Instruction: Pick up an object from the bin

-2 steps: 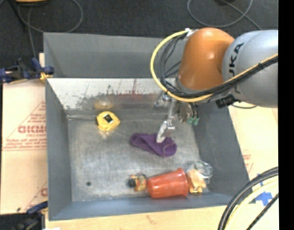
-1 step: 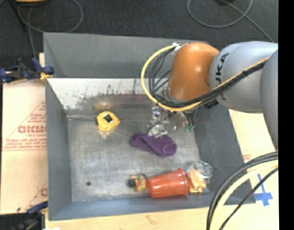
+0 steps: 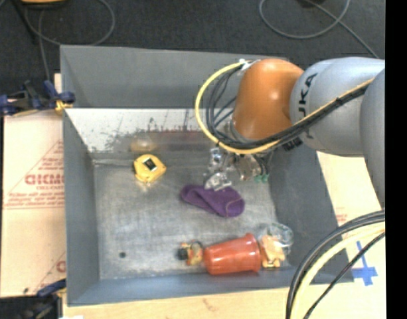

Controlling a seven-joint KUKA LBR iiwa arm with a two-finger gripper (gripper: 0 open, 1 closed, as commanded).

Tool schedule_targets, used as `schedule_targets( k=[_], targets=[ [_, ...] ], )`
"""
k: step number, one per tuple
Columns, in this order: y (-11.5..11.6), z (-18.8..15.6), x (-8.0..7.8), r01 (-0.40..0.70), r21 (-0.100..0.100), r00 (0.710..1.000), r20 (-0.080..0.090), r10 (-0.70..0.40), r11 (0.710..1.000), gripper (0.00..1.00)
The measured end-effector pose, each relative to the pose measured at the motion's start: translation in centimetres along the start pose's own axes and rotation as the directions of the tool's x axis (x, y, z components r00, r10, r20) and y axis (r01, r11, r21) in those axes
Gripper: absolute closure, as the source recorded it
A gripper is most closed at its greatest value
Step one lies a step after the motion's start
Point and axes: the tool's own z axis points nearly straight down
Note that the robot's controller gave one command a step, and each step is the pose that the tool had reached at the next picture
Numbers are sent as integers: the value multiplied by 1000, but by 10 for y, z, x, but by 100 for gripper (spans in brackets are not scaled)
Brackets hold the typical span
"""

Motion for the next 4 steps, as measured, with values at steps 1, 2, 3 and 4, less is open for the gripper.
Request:
schedule_targets(
  k=[1, 2, 3, 4],
  targets=[
    [3, 0, -3, 1, 0, 1000, 3, -1, 1000, 100],
    [7, -7, -1, 32, 2, 999, 3, -32, 999, 100],
    [15, -8, -7, 22, 0, 1000, 5, -22, 1000, 0],
    [15, -8, -7, 21, -1, 1000, 5, -21, 1000, 0]
  ],
)
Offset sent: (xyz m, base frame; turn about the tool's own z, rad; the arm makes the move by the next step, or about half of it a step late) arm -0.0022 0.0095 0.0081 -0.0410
